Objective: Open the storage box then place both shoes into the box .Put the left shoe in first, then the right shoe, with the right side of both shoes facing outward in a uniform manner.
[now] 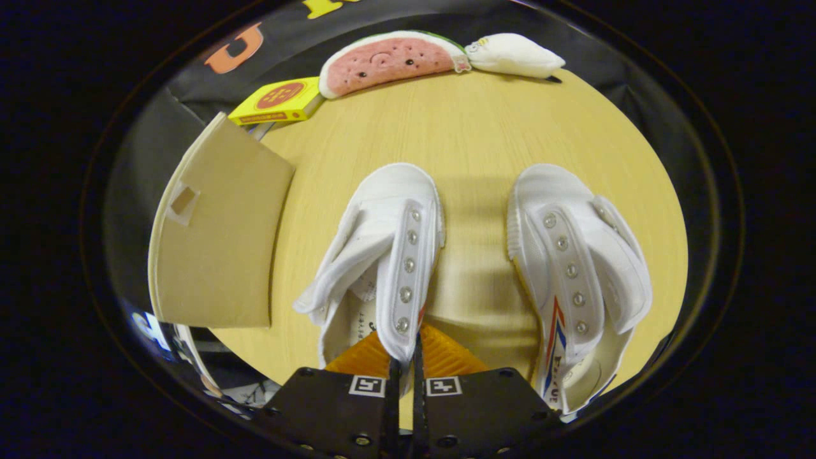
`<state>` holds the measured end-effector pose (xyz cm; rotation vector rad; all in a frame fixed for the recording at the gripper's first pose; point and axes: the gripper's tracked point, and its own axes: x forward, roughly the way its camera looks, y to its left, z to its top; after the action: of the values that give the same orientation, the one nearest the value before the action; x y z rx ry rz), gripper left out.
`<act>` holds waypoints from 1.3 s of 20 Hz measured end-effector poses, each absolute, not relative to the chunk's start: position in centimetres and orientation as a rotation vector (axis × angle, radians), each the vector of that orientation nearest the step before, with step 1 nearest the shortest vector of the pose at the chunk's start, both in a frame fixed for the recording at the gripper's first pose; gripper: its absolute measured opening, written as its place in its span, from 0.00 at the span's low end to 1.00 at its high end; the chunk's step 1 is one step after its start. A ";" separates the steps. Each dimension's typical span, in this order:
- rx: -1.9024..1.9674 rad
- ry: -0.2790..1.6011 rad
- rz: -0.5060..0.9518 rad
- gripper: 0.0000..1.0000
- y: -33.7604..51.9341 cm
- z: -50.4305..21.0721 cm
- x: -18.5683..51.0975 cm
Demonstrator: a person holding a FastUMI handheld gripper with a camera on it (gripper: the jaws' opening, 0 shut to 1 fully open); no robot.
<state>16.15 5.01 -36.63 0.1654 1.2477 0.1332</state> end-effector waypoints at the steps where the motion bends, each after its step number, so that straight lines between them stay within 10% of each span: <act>1: 0.188 1.255 0.130 0.08 5.0 -36.6 16.0; 26: 0.484 1.156 0.242 0.00 11.4 -23.5 11.6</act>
<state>11.59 11.42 -23.45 0.4841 1.1563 0.2416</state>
